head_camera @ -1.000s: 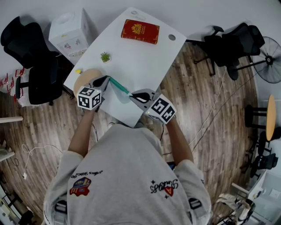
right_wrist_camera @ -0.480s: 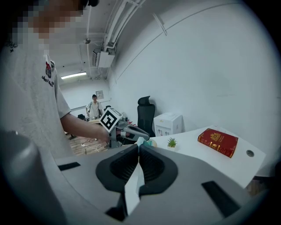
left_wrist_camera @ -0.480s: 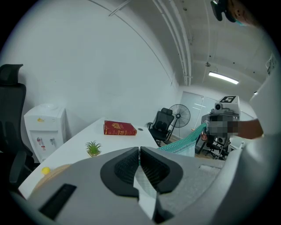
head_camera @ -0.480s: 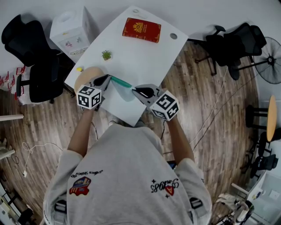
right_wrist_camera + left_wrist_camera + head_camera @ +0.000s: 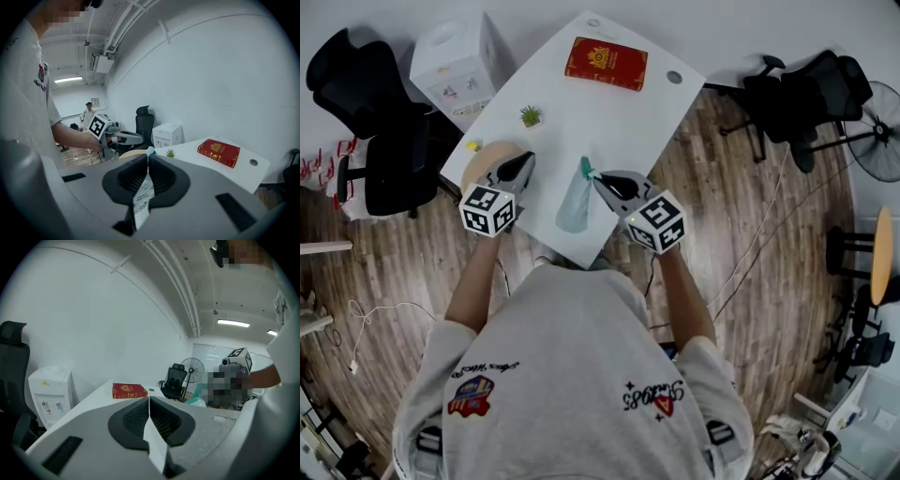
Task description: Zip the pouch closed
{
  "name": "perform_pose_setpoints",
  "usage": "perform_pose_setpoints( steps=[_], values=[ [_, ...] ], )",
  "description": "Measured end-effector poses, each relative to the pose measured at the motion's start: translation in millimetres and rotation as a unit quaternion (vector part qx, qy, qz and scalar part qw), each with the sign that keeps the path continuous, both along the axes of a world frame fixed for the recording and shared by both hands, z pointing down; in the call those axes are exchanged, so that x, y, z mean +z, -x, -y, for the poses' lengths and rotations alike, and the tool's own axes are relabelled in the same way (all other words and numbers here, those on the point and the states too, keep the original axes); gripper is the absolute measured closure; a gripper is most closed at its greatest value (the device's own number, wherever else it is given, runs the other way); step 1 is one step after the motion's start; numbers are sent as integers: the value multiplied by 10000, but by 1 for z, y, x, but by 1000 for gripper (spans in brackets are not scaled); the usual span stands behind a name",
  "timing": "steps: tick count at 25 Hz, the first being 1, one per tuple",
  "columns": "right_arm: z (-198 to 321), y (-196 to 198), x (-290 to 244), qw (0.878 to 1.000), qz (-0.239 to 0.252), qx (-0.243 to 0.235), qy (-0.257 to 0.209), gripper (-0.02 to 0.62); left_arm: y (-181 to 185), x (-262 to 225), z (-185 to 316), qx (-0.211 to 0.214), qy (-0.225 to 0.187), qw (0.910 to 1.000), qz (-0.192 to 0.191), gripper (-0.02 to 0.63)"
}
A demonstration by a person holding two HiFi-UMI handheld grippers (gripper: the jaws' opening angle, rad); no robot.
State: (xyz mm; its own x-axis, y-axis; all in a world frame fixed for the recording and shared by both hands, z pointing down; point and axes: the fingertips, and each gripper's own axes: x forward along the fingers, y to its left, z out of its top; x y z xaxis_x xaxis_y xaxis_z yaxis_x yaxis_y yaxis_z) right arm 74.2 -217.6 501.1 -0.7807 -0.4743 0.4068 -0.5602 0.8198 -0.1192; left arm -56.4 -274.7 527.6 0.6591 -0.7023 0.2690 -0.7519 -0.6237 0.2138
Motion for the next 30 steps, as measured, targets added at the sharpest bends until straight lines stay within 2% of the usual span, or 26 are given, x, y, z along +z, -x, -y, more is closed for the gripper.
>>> perform_pose_setpoints(
  steps=[8,12,30],
  values=[
    [34,-16,-19,9955,54,745,-584,578,9,-15,6,-279,-225,9994,17,597],
    [48,-21,-22,9928,28,998,-666,578,15,-17,9,-353,-208,9992,7,597],
    [63,-27,-28,9864,17,1358,-926,580,23,-11,13,-420,-144,9989,-148,597]
  ],
)
